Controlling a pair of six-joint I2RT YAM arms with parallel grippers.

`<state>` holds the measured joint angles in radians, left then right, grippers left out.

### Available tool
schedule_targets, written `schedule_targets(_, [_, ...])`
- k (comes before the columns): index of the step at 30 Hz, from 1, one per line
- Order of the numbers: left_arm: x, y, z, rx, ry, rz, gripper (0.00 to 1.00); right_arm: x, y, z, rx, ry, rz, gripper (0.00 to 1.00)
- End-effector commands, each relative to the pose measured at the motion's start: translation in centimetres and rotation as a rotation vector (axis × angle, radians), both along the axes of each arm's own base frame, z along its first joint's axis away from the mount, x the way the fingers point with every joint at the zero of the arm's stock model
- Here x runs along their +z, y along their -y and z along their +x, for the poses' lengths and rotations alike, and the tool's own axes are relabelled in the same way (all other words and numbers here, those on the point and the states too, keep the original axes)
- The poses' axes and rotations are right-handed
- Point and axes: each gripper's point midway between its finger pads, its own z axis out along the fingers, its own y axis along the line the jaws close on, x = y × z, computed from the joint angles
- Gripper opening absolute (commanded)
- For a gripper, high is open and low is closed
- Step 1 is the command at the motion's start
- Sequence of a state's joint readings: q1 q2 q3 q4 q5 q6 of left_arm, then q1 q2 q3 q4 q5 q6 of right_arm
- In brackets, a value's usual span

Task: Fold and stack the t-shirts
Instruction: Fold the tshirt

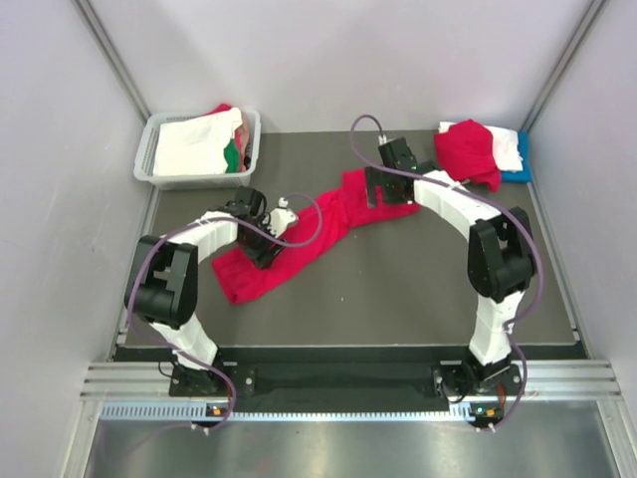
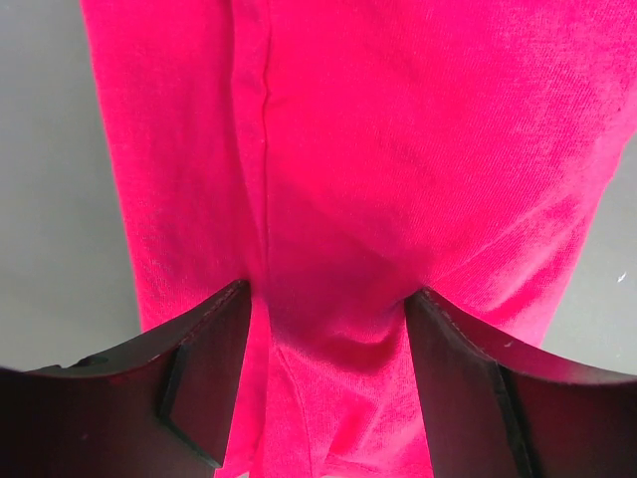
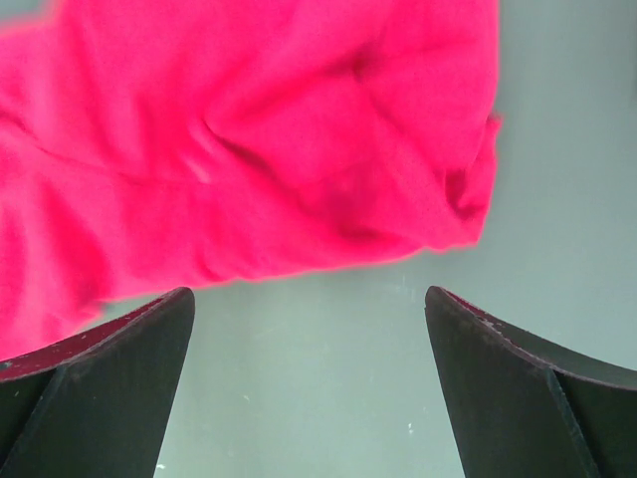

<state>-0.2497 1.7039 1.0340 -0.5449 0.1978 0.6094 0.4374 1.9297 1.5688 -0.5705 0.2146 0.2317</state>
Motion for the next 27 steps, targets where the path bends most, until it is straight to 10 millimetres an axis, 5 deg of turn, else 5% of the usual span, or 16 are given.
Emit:
schedule_targets(1, [-0.1, -0.4, 1.9, -0.005, 0.059, -0.003, 0.67, -3.5, 0.3, -1.2, -0.026, -0.051, -0.024, 1.00])
schedule_targets(6, [-0.1, -1.1, 1.0, -0.016, 0.051, 0.009, 0.66, -6.5, 0.6, -0.1, -0.034, -0.101, -0.077, 1.00])
schedule_targets(13, [1.3, -0.9, -0.9, -0.045, 0.014, -0.014, 0.66, -6.9, 0.9, 2.8, -0.062, -0.094, -0.065, 1.00])
schedule_targets(27, [6.9, 1.6, -4.4, -0.131, -0.083, -0.161, 0.65, -7.5, 3.5, 5.4, -0.136, -0.102, -0.059, 1.00])
